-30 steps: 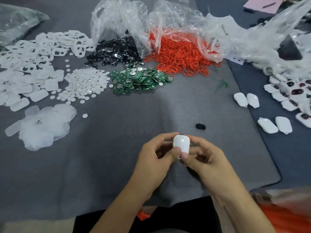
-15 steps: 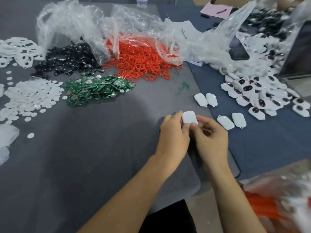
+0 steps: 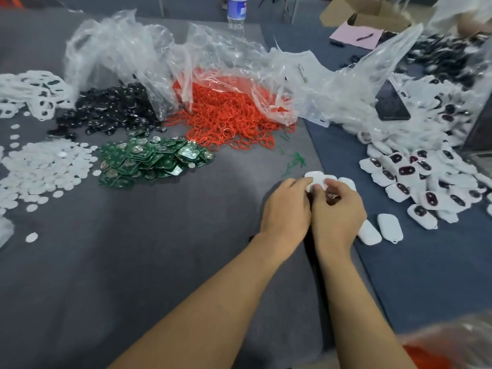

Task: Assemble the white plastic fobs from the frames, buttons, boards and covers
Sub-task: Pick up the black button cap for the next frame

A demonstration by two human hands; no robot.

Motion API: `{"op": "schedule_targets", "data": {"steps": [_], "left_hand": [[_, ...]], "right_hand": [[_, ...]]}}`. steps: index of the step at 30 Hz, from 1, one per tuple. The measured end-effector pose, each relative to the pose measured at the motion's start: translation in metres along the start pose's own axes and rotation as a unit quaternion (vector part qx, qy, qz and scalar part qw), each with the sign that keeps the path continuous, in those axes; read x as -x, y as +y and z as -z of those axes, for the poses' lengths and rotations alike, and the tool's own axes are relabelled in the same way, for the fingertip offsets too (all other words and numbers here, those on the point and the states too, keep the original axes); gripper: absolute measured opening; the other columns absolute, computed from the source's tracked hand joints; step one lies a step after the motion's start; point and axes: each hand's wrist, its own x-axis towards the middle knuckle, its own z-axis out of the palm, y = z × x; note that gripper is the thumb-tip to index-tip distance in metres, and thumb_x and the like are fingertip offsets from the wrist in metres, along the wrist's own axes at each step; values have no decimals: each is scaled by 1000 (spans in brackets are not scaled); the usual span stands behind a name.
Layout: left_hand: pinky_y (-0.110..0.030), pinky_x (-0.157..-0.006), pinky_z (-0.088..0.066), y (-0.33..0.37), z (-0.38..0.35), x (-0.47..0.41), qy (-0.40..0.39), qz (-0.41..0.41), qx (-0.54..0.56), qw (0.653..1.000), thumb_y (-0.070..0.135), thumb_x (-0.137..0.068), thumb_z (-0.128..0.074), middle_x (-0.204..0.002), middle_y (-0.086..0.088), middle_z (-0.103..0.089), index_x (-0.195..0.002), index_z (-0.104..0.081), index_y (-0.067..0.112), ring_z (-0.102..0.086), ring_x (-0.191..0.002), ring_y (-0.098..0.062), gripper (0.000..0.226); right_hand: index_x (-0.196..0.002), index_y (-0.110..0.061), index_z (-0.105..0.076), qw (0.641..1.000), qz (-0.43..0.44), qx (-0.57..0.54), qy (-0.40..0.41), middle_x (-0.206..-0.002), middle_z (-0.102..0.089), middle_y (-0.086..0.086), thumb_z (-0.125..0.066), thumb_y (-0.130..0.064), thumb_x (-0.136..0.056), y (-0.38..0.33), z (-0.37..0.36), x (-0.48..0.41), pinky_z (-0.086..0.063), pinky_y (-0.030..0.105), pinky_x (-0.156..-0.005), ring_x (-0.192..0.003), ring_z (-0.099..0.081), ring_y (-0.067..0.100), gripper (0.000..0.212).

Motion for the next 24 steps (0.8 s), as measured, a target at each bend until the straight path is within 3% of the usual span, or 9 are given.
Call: {"op": "schedule_targets", "data": {"steps": [3, 6, 10, 14, 17, 20, 24], "left_hand": [[-36, -102, -46, 9, 10, 7, 17, 50, 86, 995, 10, -102, -48, -126, -9, -65, -131, -65, 15, -59, -118, -25, 34], [-30, -100, -47, 24, 29, 32, 53, 23, 144, 988, 8, -100, -52, -117, -8, -67, -115, -72, 13, -61, -109, -21, 25], [-32, -93, -51, 9, 74, 72, 127, -26, 147, 981, -1, -96, -53, -107, -3, -66, -108, -73, 13, -63, -98, -20, 27], [-25, -96, -50, -33, 133, 107, 233, -6, 134, 963, -8, -77, -46, -105, 1, -68, -107, -73, 12, -64, -102, -13, 44], [-27, -104, -48, -66, 171, 133, 303, 68, 154, 938, -9, -65, -36, -113, 7, -68, -119, -69, 18, -63, -111, -4, 69], [-24, -105, -47, -96, 205, 153, 344, 126, 145, 919, -24, -67, -34, -116, 10, -67, -122, -65, 25, -62, -115, -3, 79], [-20, -103, -48, -128, 256, 158, 350, 180, 114, 912, -23, -80, -39, -117, 12, -65, -119, -63, 30, -60, -113, 1, 70]], "right_hand": [[-116, -24, -69, 1000, 17, -10, 3, -108, -66, -9, -66, -30, -91, 0, 3, 4, -37, 1, -69, -81, -58, -11, 25], [-117, -19, -69, 997, 66, -26, 4, -111, -64, 1, -63, -23, -94, -5, 10, 13, -34, -4, -72, -83, -55, -16, 24], [-111, -19, -72, 990, 124, -60, -7, -108, -69, 6, -61, -13, -95, -32, 5, 51, -38, -1, -79, -92, -64, 13, 20], [-98, -34, -72, 966, 124, -154, -164, -96, -72, -3, -67, -4, -91, -72, -21, 126, -51, 10, -74, -82, -69, 7, 32], [-99, -37, -73, 927, 123, -143, -324, -95, -75, -11, -70, 3, -86, -94, -50, 178, -52, 11, -76, -86, -70, 1, 42], [-105, -30, -75, 890, 123, -131, -419, -98, -75, -15, -69, 3, -87, -114, -80, 214, -54, 16, -80, -90, -69, -2, 38], [-110, -35, -72, 852, 149, -107, -490, -100, -71, -22, -64, -8, -93, -150, -120, 244, -52, 11, -81, -94, -64, -9, 34]]}}
